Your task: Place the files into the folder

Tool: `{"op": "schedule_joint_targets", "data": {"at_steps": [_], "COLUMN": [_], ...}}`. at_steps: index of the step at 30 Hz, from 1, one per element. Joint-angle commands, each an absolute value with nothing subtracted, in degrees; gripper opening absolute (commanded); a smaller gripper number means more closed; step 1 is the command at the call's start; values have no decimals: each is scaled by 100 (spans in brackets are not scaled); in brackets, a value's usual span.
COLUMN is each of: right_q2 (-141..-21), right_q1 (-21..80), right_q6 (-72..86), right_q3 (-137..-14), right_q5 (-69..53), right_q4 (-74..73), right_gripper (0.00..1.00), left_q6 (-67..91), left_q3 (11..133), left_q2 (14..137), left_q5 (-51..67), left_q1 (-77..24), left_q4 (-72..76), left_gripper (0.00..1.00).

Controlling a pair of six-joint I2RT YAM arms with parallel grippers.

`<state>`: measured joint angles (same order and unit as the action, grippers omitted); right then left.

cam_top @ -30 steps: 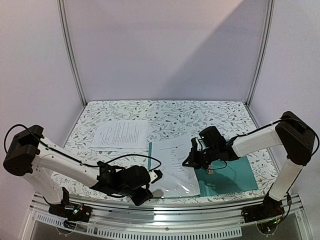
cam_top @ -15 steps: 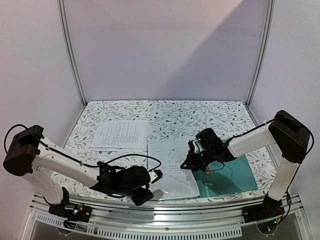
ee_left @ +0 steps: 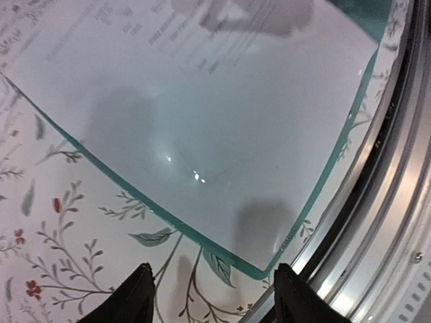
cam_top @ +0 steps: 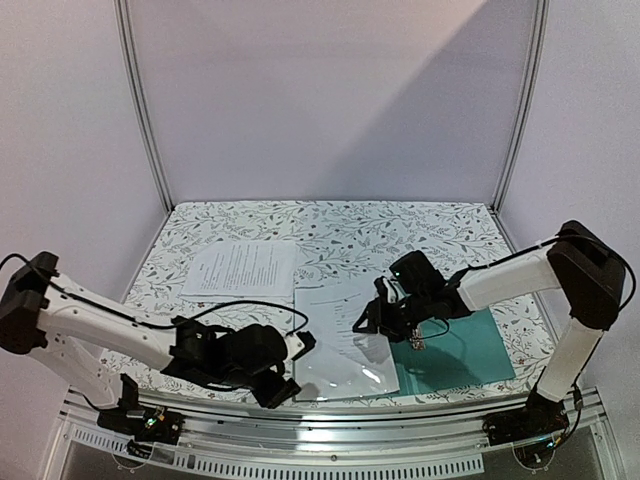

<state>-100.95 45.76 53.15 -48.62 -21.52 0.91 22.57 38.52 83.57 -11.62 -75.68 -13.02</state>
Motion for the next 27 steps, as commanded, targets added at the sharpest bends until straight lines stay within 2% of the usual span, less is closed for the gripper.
{"op": "schedule_joint_targets", "data": {"at_steps": [1,6,12,16,20,27], "right_q2": [-9173,-8617,-8392,-8293,-8320,-8688], "right_q1": [4613,4613,4470,3936,3510,3417], "right_q6": [5011,4767,4058,3757,3563,3120], "right_q3": [-5098,-5185,-5273,-5109,-4913,-4949], "right_q5": [-1611,-1184,-139,-179,-357,-295], "right_q4": [-1185,-1891,-2220,-2056,-1849,-2157], "right_gripper": [54,60,62,62,58,49], "left_q6": [1941,1833,2071,2135,2285,2339], "left_q3": [4191,4584,5218,5980,6641,6822], "left_q2": [7309,6819,7537,8657,9689,10221], "left_q5": [-2097,-2686,-1880,-1594,-1343,-1171], "left_q1": [-7396,-6435,-5267,-5085,-5097,-5167], "left_q4": [-1724,-1666,-1030,-703,-436,-581], "left_gripper": [63,70,73,72,68,66]}}
